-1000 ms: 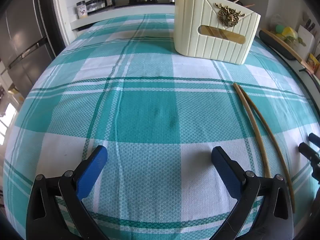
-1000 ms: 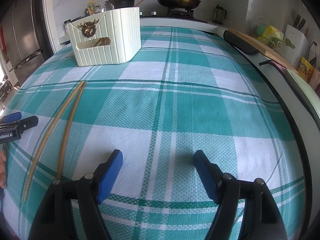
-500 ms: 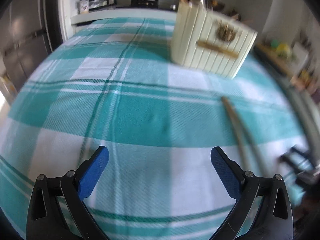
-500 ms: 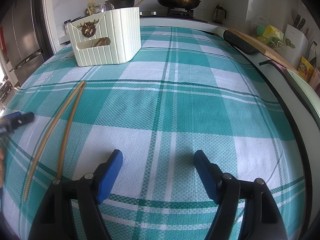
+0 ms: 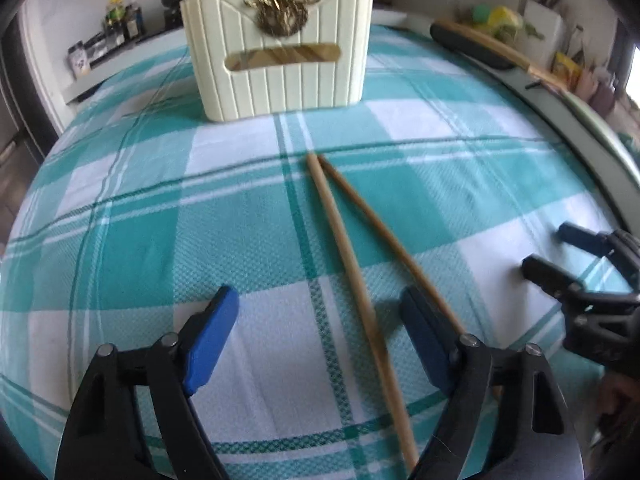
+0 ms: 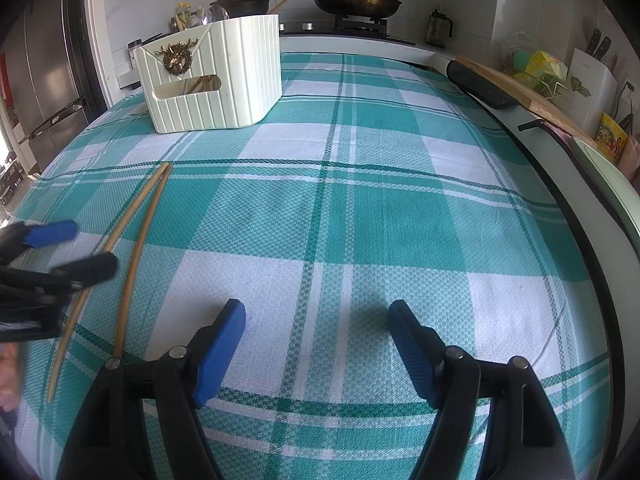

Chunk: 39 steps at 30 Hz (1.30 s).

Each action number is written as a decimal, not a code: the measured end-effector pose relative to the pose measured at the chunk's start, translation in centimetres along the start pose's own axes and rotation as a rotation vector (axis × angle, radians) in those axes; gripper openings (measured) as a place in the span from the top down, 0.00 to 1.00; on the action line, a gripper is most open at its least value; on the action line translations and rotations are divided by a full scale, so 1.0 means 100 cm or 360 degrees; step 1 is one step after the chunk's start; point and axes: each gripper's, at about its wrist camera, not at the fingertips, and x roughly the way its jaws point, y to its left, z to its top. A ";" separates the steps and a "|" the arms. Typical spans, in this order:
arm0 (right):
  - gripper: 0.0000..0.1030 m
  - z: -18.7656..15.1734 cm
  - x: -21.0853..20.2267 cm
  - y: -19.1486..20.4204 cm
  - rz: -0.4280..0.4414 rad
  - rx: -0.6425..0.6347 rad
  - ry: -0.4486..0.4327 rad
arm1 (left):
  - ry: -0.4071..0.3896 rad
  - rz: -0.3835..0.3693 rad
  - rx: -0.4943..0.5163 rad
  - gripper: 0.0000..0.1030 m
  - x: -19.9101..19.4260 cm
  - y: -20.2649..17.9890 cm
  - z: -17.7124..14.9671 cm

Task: Organize utensils
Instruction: 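Move the left tool over a wooden chopstick lying on the cloth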

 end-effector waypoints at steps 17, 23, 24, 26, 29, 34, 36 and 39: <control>0.38 0.006 -0.008 0.096 0.0326 -0.0364 0.0083 | -0.0017 0.0078 -0.0268 0.94 -0.019 0.063 -0.016; 0.91 0.007 -0.005 0.086 0.0177 -0.0257 0.0078 | 0.0007 0.0082 -0.0288 0.82 -0.027 0.076 -0.024; 0.91 0.007 -0.005 0.077 0.0142 -0.0225 0.0078 | 0.0006 0.0078 -0.0307 0.72 -0.028 0.080 -0.026; 0.91 0.002 -0.009 0.060 0.0062 -0.0161 0.0092 | 0.0001 0.0072 -0.0339 0.58 -0.031 0.086 -0.026; 0.83 -0.004 -0.016 0.043 0.0011 -0.0121 0.0105 | -0.0016 0.0062 -0.0370 0.43 -0.037 0.095 -0.024; 0.42 -0.004 -0.027 0.025 0.0112 -0.0071 0.0069 | -0.0003 -0.0015 -0.0383 0.24 -0.041 0.103 -0.017; 0.42 0.000 -0.025 0.025 0.0118 -0.0116 0.0084 | 0.0013 -0.0048 -0.0353 0.23 -0.040 0.102 -0.014; 0.42 0.005 -0.020 0.025 0.0122 -0.0193 0.0114 | 0.0050 -0.0051 -0.0310 0.23 -0.038 0.099 -0.015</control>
